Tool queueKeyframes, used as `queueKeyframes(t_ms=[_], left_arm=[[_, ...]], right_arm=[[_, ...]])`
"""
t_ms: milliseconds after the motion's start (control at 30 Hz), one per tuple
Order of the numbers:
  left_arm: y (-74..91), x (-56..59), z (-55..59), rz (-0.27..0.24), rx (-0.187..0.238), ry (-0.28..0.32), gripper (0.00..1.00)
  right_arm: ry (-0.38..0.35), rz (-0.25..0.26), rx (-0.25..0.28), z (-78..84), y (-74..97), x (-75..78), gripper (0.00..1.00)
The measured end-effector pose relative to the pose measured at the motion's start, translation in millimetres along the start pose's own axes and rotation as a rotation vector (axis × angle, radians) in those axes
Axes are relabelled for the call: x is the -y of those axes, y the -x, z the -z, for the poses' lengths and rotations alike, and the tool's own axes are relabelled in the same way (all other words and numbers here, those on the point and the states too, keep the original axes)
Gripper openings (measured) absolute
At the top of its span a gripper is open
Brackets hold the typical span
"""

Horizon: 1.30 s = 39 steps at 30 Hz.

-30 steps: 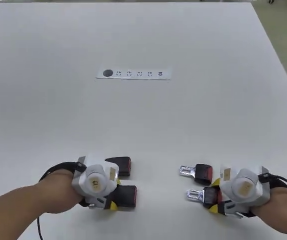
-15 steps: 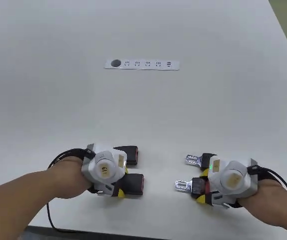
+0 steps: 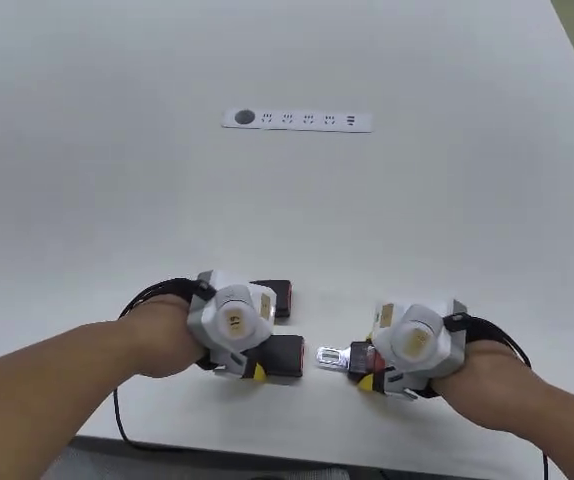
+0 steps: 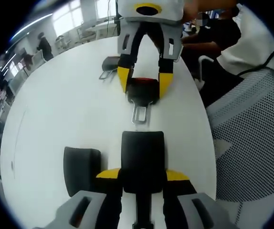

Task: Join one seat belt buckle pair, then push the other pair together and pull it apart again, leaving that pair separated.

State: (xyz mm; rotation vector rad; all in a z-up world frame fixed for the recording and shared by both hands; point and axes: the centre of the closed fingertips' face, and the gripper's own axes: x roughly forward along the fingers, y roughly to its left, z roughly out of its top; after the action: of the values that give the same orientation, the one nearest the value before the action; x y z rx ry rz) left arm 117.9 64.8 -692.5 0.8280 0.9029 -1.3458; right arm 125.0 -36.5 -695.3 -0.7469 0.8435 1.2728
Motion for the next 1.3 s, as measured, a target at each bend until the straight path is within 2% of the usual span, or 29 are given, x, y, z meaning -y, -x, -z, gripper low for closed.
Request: queueKeyframes(t_ms=[167,367,467,533,700,733,800,967,1200,1300], left_arm=[[0.7,0.1,-1.3,0.0,-0.004,-0.003,0.33],[0.0,-0.5,-0.7,-0.003,-0.008,-0.003,0.33],[0.2,-0.2,-1.0,-0.001,-0.015,-0.006,0.33],[0.0,-0.2,-0.8,-0.001,-0.019,-0.007,0.33],[-1.3,-0.8,0.3,0.003,-0.023,-0.017,0.33],[-1.3,-1.2,0.8,0.004,-0.025,-0.018,0.33],[-2.1,-1.7,1.4,0.007,-0.021,-0.026,0.33],[-1.8,-2.0,1.5,0.006,0.011,-0.004,0.31],[-1.6,-1.0,0.4,0.008,0.014,-0.021,0.31],[-2.6,-1.5,2.0,0.009,0.013,-0.027,0.31]], right_arm=[[0.001,-0.009,-0.011,-9.6,-5.5,-3.0,0.34],[0.021,-0.006,-0.018,-11.2,-4.3,-4.7,0.34],[0.034,-0.016,0.0,-16.4,-2.7,-9.6,0.34],[0.051,-0.009,-0.005,-14.9,-4.6,-7.1,0.34],[0.061,-0.017,0.036,-25.9,-7.4,-8.9,0.33],[0.067,-0.019,0.025,-24.1,-8.3,-8.7,0.33],[0.066,-0.023,0.041,-23.7,-6.2,-7.9,0.33],[0.05,-0.017,0.097,-30.7,-9.7,-8.3,0.31],[0.036,-0.013,0.111,-39.7,-18.8,-11.2,0.3],[0.048,-0.015,0.095,-40.3,-18.7,-8.3,0.3]])
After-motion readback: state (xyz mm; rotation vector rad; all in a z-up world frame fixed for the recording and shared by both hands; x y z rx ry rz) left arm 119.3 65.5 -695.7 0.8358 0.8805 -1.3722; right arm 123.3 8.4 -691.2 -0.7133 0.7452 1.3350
